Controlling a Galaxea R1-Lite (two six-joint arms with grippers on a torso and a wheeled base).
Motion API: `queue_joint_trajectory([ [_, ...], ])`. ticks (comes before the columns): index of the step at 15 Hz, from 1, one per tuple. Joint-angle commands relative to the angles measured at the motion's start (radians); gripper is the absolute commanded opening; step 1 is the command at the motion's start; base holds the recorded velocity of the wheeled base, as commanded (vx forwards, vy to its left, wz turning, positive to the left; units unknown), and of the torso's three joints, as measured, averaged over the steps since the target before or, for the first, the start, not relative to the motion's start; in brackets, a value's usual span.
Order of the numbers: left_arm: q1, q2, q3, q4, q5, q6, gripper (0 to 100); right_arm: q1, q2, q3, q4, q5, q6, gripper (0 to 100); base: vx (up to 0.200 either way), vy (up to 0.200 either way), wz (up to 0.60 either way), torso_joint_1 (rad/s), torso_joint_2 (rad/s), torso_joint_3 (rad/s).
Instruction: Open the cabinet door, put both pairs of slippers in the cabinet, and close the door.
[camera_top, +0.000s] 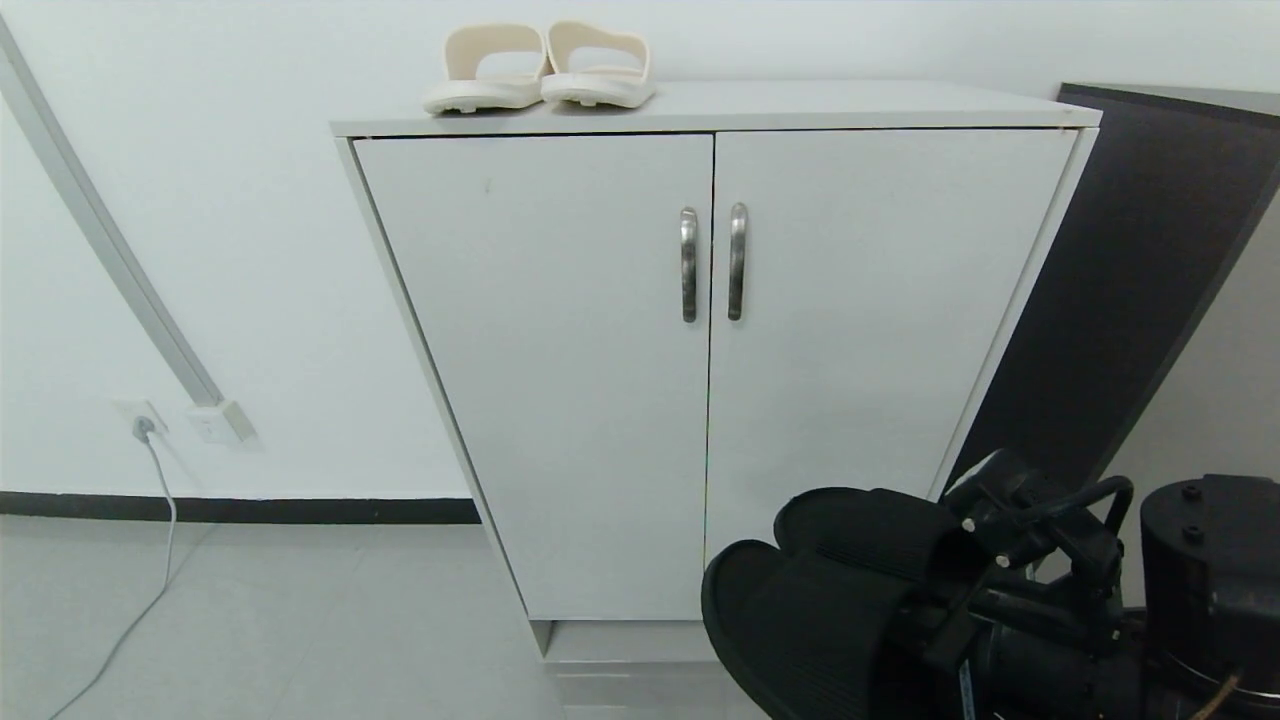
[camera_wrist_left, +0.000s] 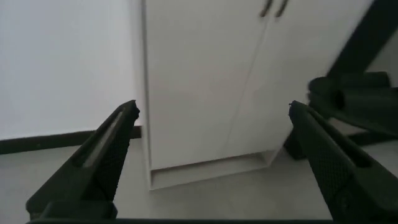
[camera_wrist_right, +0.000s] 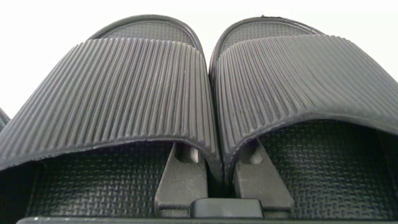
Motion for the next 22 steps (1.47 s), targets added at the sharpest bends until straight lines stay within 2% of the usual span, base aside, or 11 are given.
queue_joint_trajectory([
  [1,-0.010,0.300,-0.138,-0.058,-0.145,-0.014,100,0.001,-0.007,0.005,0.000,0.000,0.000,0,0.000,0.000,0.00,0.000,0.00,0.000],
  [2,-0.013,0.315,-0.141,-0.066,-0.158,-0.013,100,0.001,-0.007,0.006,-0.002,0.000,-0.002,0,0.000,0.000,0.00,0.000,0.00,0.000],
  [3,-0.065,0.444,-0.167,-0.147,-0.259,-0.013,100,0.001,-0.004,0.009,0.000,-0.001,-0.018,0,0.000,0.000,0.00,0.000,0.00,0.000],
  [4,-0.097,0.505,-0.167,-0.197,-0.276,-0.013,100,0.001,-0.004,0.012,-0.002,0.000,-0.025,0,0.000,0.000,0.00,0.000,0.00,0.000],
  [5,-0.117,0.531,-0.169,-0.227,-0.277,-0.011,100,0.001,-0.004,0.012,-0.002,0.000,-0.025,0,0.000,0.000,0.00,0.000,0.00,0.000],
  [6,-0.200,0.580,-0.192,-0.274,-0.277,-0.013,100,-0.001,-0.002,0.012,-0.002,0.000,-0.023,0,0.000,0.000,0.00,0.000,0.00,0.000],
  [11,-0.373,0.812,-0.410,-0.285,-0.274,-0.016,100,-0.001,0.001,0.012,-0.002,0.000,-0.023,0,0.000,0.000,0.00,0.000,0.00,0.000],
  [15,-0.461,0.979,-0.572,-0.285,-0.276,-0.017,100,-0.001,0.000,0.014,-0.002,0.000,-0.026,0,0.000,0.000,0.00,0.000,0.00,0.000],
  [16,-0.464,0.982,-0.575,-0.285,-0.276,-0.017,100,0.001,0.000,0.014,-0.002,0.000,-0.026,0,0.000,0.000,0.00,0.000,0.00,0.000],
  [18,-0.556,1.096,-0.692,-0.285,-0.274,-0.022,100,0.005,0.000,0.015,-0.002,0.000,-0.041,0,0.000,0.000,0.00,0.000,0.00,0.000],
  [22,-0.592,1.234,-0.879,-0.285,-0.309,-0.082,100,0.005,-0.004,0.020,-0.002,0.000,-0.041,0,0.000,0.000,0.00,0.000,0.00,0.000],
])
